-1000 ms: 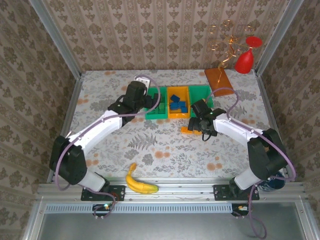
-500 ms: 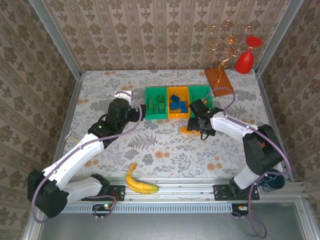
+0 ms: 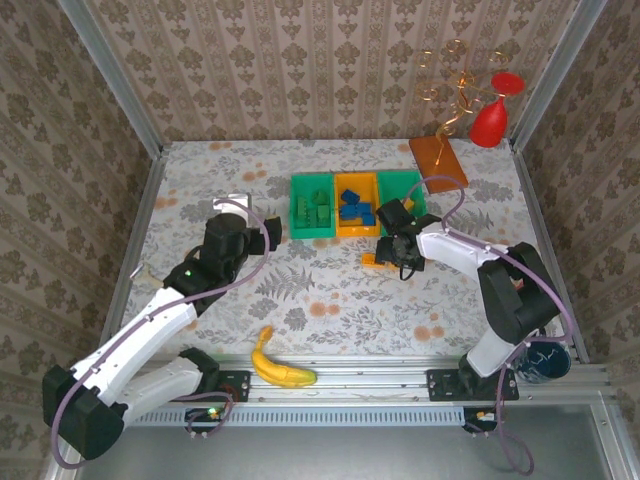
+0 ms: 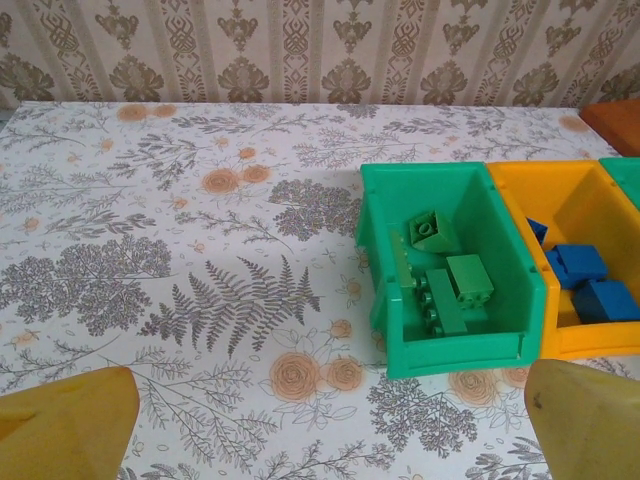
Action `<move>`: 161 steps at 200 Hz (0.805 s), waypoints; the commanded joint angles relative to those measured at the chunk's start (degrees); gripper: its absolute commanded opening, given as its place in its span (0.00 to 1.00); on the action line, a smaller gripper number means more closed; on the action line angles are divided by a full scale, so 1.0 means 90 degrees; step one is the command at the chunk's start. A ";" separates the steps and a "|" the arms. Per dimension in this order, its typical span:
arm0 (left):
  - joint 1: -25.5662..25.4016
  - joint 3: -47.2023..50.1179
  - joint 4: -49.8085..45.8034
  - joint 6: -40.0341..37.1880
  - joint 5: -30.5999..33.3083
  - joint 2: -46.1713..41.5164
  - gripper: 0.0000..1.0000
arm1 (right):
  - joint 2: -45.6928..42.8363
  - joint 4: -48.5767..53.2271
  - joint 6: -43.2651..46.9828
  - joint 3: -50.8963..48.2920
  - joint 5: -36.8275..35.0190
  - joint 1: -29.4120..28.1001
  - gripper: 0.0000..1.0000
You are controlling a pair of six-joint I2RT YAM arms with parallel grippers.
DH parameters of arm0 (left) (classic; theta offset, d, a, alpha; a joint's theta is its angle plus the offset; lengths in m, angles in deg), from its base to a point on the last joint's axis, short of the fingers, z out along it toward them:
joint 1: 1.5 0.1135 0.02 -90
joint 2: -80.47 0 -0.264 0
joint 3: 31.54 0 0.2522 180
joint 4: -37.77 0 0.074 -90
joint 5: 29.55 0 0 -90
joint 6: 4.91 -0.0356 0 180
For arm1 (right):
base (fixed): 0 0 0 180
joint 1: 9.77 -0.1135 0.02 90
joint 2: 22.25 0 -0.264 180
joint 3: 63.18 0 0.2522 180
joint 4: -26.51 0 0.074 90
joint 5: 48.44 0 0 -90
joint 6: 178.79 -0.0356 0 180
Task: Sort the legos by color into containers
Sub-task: Pick up the lego from the center of the table.
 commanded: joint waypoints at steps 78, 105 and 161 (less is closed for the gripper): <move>0.0045 0.0087 -0.0293 0.0132 0.0134 -0.0134 1.00 | 0.0313 -0.0186 0.0067 0.0090 0.0028 0.0176 0.45; 0.0042 0.0087 -0.0309 0.0120 0.0144 -0.0111 1.00 | 0.0430 -0.0209 0.0098 0.0090 0.0126 0.0299 0.48; 0.0046 0.0061 -0.0385 0.0137 0.0114 -0.0058 1.00 | 0.0795 -0.0424 0.0222 0.0223 0.0193 0.0441 0.54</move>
